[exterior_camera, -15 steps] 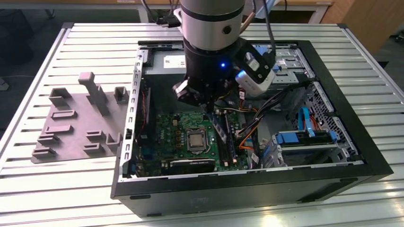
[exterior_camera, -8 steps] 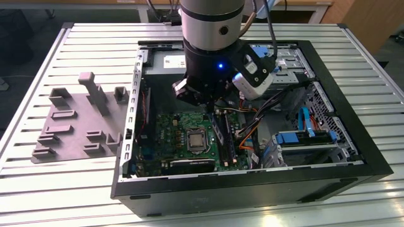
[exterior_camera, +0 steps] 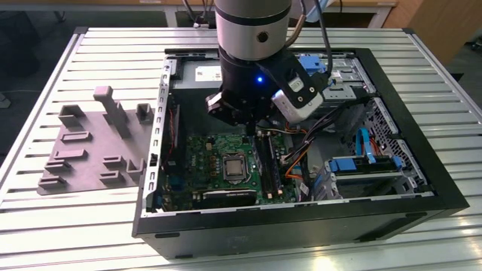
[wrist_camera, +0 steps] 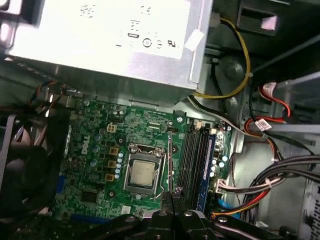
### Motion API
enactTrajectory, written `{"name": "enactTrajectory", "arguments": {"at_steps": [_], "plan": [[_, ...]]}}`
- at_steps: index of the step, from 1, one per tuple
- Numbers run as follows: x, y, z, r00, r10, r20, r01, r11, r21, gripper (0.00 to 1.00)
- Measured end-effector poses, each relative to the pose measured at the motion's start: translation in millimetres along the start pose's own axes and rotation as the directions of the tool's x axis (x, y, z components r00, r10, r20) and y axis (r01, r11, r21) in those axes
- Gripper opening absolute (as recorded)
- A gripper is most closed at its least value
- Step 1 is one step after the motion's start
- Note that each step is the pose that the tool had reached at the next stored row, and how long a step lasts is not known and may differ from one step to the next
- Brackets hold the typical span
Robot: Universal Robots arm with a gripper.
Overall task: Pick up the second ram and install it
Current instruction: 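Insert the second ram into the second slot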
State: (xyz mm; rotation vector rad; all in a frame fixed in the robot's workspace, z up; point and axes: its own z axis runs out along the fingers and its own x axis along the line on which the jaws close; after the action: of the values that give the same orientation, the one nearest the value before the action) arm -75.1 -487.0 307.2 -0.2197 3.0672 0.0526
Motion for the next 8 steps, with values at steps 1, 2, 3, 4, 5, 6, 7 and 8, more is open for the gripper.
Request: {"name": "enactTrajectory", "arguments": {"at_steps": [1, 2, 3, 4, 5, 6, 7, 8], "plan": [[0.0, 0.0, 0.0, 0.9999, 0.013, 0.0004, -0.013, 0.9999, 0.0009, 0.11], [0.0, 0.0, 0.1, 0.9997, 0.026, 0.0008, -0.026, 0.9997, 0.0018, 0.11], [0.0, 0.0, 0.1, 0.9992, 0.040, 0.0012, -0.040, 0.9992, 0.0027, 0.11], [0.0, 0.0, 0.2, 0.9985, 0.054, 0.0017, -0.054, 0.9985, 0.0036, 0.11], [0.0, 0.0, 0.2, 0.9977, 0.068, 0.0022, -0.068, 0.9977, 0.0045, 0.11], [0.0, 0.0, 0.3, 0.9967, 0.081, 0.0027, -0.082, 0.9967, 0.0054, 0.11], [0.0, 0.0, 0.3, 0.9955, 0.095, 0.0031, -0.095, 0.9954, 0.0064, 0.11], [0.0, 0.0, 0.4, 0.9941, 0.109, 0.0036, -0.109, 0.9940, 0.0073, 0.11]]}}
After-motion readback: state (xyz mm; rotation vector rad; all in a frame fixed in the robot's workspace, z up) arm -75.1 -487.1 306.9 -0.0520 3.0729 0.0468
